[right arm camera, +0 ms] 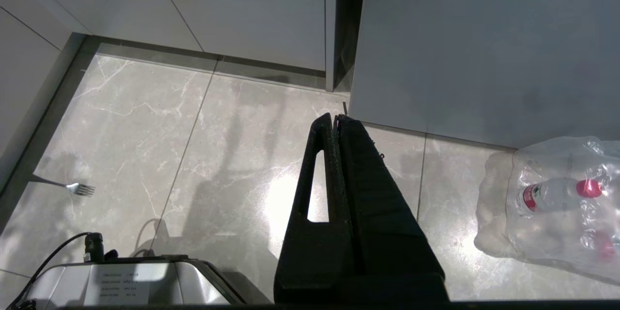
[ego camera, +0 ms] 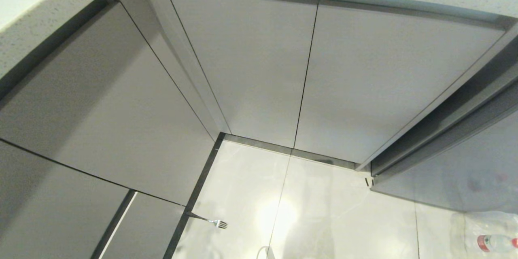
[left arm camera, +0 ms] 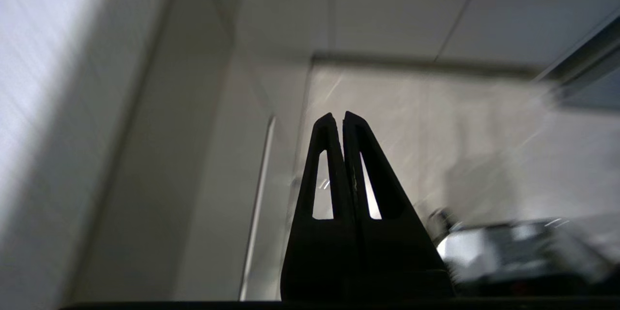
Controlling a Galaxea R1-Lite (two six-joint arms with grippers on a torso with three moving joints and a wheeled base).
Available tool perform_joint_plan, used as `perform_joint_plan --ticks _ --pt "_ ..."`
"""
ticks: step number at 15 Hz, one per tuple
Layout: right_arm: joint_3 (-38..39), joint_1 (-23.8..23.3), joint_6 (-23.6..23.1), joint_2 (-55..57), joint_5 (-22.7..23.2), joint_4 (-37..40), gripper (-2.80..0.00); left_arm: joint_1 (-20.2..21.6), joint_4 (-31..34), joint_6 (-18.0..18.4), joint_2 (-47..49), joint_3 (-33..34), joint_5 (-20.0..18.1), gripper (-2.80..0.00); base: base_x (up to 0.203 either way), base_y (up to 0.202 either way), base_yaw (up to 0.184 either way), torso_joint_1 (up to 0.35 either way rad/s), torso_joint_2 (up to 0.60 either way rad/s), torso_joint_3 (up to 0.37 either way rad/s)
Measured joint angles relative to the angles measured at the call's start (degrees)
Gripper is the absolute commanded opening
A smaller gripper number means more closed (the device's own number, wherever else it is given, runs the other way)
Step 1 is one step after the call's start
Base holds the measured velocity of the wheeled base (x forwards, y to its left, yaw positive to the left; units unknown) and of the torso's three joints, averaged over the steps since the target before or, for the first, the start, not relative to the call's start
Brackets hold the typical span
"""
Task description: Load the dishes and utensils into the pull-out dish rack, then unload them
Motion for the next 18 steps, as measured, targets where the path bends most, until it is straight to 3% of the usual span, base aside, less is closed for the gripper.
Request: perform_joint_plan --ticks 2,4,8,10,11,14,17,18 --pt "0.00 -0.02 0.00 0.00 0.00 0.02 -2.80 0.37 -3.50 -0.55 -3.67 9.43 3.89 -2.80 0.000 0.000 0.000 0.000 0.00 0.000" --pt "0.00 -0.02 0.01 0.00 0.02 0.02 -2.80 0.57 -9.83 -1.35 -5.78 19.52 5.46 -2.80 0.000 0.000 0.000 0.000 0.00 0.000" --pt "0.00 -0.02 0.02 0.00 0.00 0.02 -2.80 0.67 -33.91 -2.40 -7.28 40.59 4.51 -2.80 0.000 0.000 0.000 0.000 0.00 0.000" --pt "0.00 -0.02 0.02 0.00 0.00 0.01 -2.80 0.67 -45.34 -3.85 -7.43 44.69 2.68 -2.80 0.000 0.000 0.000 0.000 0.00 0.000" --pt "0.00 -0.02 0.02 0.00 0.00 0.02 -2.80 0.67 -46.31 -4.28 -7.47 45.68 1.66 -2.80 0.000 0.000 0.000 0.000 0.00 0.000" --pt "0.00 -0.02 0.00 0.00 0.01 0.00 -2.80 0.67 -41.42 -2.89 -7.54 46.69 0.28 -2.80 0.000 0.000 0.000 0.000 0.00 0.000" --pt "0.00 -0.02 0.02 0.00 0.00 0.02 -2.80 0.71 -41.47 -8.37 -7.54 46.90 0.88 -2.80 0.000 0.000 0.000 0.000 0.00 0.000" --pt "0.00 -0.02 0.02 0.00 0.00 0.00 -2.80 0.74 -41.51 -8.59 -7.54 46.90 0.91 -2.80 0.000 0.000 0.000 0.000 0.00 0.000"
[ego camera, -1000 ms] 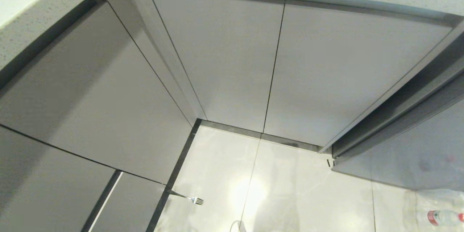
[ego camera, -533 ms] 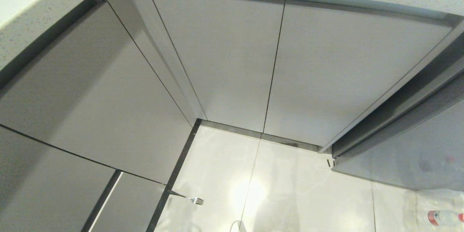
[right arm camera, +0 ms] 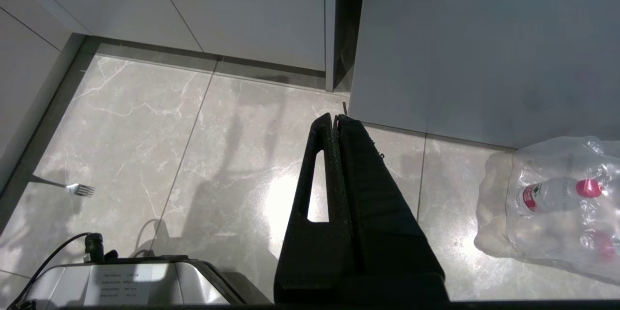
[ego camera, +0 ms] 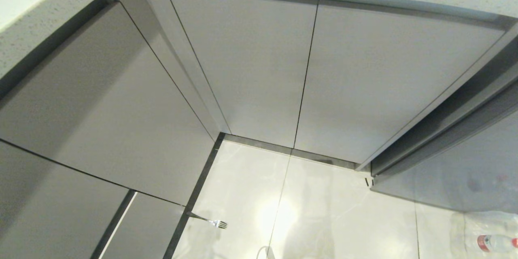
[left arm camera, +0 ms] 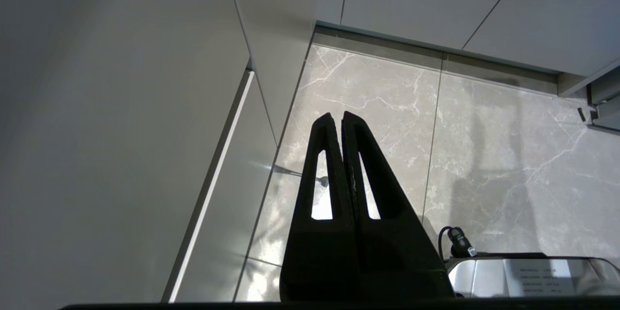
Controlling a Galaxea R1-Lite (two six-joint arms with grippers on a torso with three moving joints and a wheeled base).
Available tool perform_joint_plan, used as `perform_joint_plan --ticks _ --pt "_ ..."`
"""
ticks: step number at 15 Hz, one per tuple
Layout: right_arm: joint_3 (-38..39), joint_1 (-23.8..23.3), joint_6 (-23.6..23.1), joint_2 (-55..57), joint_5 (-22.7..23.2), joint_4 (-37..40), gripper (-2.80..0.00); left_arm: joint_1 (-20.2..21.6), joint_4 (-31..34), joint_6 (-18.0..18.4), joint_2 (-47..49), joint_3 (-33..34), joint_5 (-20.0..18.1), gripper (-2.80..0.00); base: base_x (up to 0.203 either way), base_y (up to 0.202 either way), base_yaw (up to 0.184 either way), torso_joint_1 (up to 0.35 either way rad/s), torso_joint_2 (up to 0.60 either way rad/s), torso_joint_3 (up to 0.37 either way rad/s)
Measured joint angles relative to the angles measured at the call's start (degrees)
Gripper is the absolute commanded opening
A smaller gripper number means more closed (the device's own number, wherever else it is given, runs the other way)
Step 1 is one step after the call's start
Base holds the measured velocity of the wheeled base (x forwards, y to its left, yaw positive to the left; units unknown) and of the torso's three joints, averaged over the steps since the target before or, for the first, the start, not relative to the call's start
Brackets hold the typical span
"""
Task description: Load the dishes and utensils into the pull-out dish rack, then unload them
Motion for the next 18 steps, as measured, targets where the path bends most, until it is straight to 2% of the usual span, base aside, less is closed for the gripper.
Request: perform_joint_plan --ticks 6,18 --pt "0.00 0.00 -0.02 0.00 0.00 0.02 -2.80 0.00 0.00 0.02 0.00 0.00 0.02 -2.80 0.000 0.000 0.000 0.001 0.00 0.027" --pt "0.00 0.00 -0.02 0.00 0.00 0.02 -2.80 -0.07 -0.04 0.05 0.02 0.00 0.02 -2.80 0.000 0.000 0.000 0.003 0.00 0.196"
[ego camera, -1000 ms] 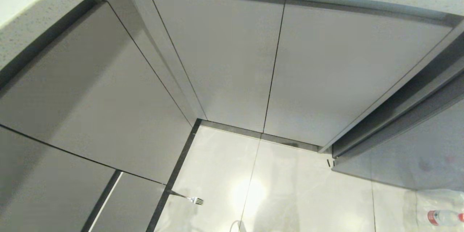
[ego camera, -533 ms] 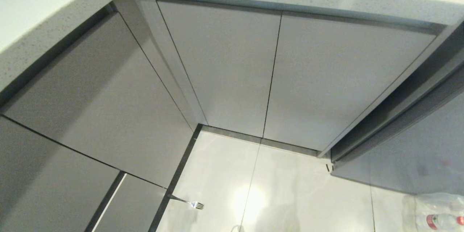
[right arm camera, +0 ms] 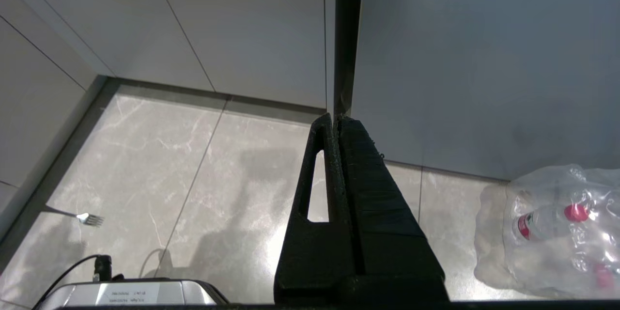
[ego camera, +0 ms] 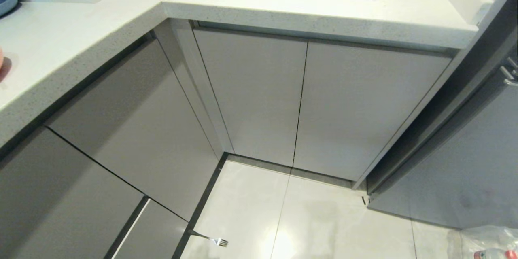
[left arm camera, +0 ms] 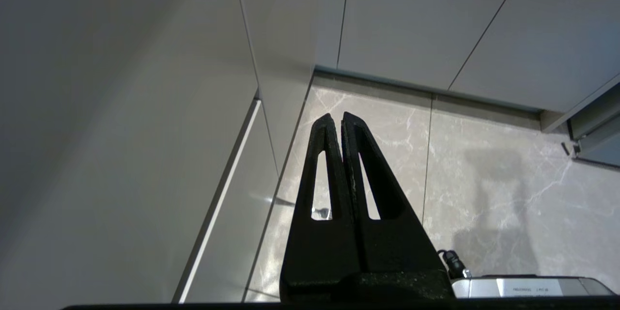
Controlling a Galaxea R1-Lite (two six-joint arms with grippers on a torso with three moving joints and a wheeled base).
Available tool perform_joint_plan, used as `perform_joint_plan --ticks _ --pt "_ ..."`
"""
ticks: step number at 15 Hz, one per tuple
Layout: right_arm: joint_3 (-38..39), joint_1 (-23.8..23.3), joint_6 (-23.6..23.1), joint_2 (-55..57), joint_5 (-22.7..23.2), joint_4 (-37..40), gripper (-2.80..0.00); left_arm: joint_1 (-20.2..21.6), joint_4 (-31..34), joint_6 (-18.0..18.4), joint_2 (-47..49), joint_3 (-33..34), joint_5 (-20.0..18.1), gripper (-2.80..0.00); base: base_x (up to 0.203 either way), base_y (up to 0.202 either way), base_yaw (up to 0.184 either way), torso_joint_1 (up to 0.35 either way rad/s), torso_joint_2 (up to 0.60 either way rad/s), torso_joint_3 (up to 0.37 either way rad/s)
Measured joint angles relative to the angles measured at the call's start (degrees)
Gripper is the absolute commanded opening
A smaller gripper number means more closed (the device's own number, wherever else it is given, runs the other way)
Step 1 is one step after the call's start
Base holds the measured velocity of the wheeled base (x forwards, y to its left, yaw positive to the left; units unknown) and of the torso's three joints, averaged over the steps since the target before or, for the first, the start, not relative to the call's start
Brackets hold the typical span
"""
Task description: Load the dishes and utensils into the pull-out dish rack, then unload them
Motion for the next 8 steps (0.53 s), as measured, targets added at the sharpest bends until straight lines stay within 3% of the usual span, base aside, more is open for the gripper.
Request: perform_joint_plan --ticks 8 --pt "0.00 0.00 0.02 0.00 0.00 0.00 -2.80 -0.10 0.00 0.22 0.05 0.00 -0.03 -2.80 0.000 0.000 0.000 0.003 0.00 0.202"
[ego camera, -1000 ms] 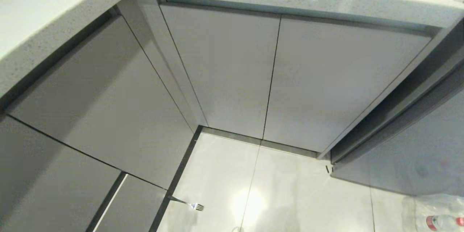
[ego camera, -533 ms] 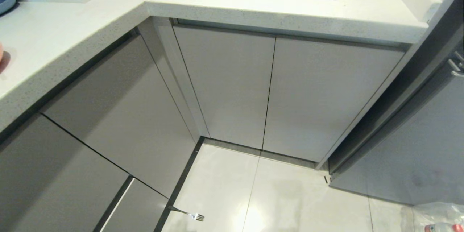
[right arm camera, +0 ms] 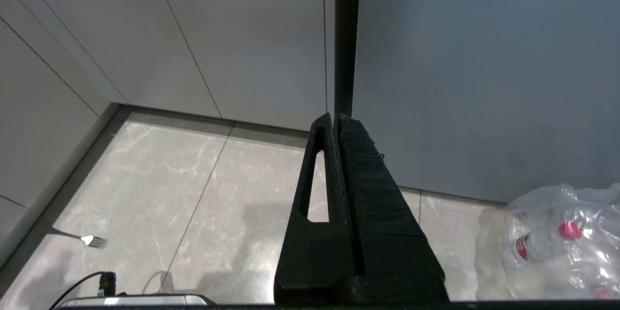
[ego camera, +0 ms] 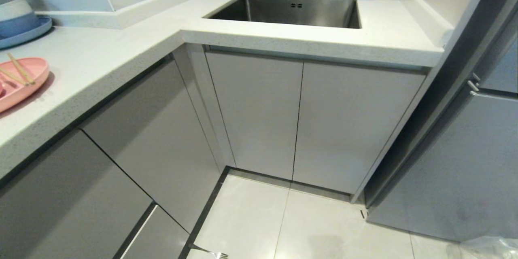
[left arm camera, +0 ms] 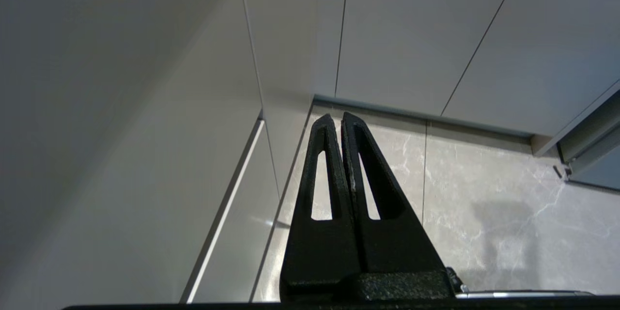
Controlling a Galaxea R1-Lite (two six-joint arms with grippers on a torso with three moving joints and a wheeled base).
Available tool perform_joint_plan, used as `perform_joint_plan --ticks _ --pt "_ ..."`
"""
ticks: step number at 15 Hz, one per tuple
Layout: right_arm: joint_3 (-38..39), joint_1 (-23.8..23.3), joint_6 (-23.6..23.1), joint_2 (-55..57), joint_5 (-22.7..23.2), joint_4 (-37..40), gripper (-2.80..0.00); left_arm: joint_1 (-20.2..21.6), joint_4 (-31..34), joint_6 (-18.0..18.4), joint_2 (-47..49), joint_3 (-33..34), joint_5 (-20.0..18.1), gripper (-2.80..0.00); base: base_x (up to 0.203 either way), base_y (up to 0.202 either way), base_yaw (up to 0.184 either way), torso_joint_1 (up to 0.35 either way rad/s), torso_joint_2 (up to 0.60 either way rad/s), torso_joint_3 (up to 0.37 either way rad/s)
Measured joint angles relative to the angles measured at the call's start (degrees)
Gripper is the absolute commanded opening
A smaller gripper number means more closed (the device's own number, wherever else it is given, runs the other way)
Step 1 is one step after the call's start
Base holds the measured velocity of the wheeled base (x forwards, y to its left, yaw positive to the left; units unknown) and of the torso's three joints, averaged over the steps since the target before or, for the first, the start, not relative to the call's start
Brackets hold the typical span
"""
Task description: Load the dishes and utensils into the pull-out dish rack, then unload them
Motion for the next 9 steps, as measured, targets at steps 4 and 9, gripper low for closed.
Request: perform_joint_plan --ticks 4,9 --pt "0.00 0.00 -0.02 0.00 0.00 0.00 -2.80 0.00 0.00 0.20 0.00 0.00 -0.03 -2.80 0.000 0.000 0.000 0.002 0.00 0.204" --pt "0.00 0.00 0.00 0.00 0.00 0.00 -2.80 0.00 0.00 0.27 0.04 0.00 -0.02 -2.80 0.000 0.000 0.000 0.001 0.00 0.204"
